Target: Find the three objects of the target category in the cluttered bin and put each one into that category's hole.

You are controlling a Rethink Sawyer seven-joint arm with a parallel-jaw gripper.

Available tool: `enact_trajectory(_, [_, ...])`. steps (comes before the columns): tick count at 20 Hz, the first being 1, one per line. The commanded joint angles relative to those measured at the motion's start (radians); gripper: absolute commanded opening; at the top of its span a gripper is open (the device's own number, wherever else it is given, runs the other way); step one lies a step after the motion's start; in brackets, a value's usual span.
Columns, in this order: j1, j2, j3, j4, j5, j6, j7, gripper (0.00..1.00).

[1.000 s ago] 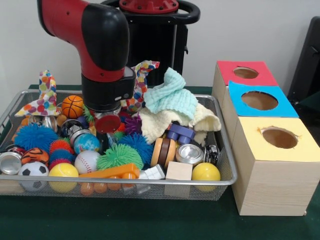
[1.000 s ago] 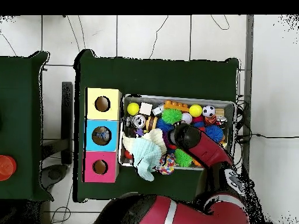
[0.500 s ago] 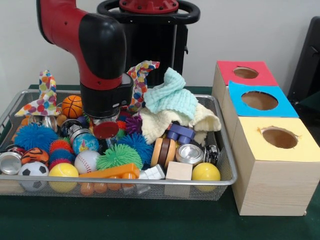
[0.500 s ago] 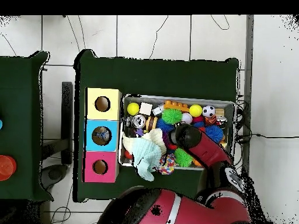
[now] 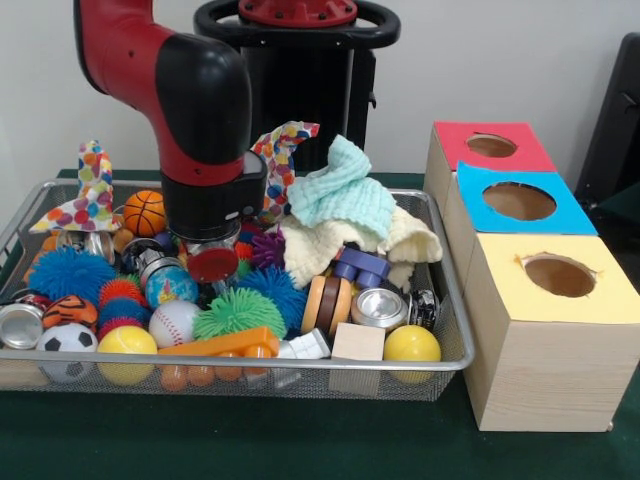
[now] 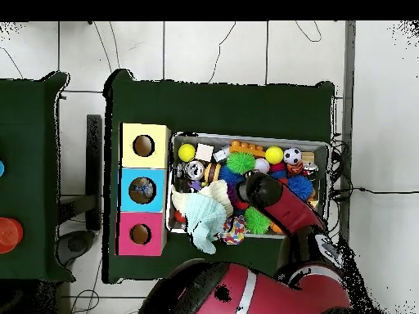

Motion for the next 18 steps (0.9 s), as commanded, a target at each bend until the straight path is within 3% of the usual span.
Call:
enact_trajectory(1, [-0.041, -0.006, 0.183, 0.014, 0.063, 0.073, 0.127, 1.00])
enact_trajectory(4, [-0.088, 0.001, 0.228, 0.007, 0.069, 0.131, 0.100, 1.00])
enact_trajectory(7, [-0.184, 0.008, 0.327, 0.012, 0.102, 0.319, 0.069, 1.00])
enact_trajectory(11, [-0.254, 0.074, 0.371, -0.059, 0.097, 0.464, 0.034, 1.00])
enact_trajectory(18, [-0.331, 0.170, 0.402, -0.167, 0.052, 0.571, -0.048, 1.00])
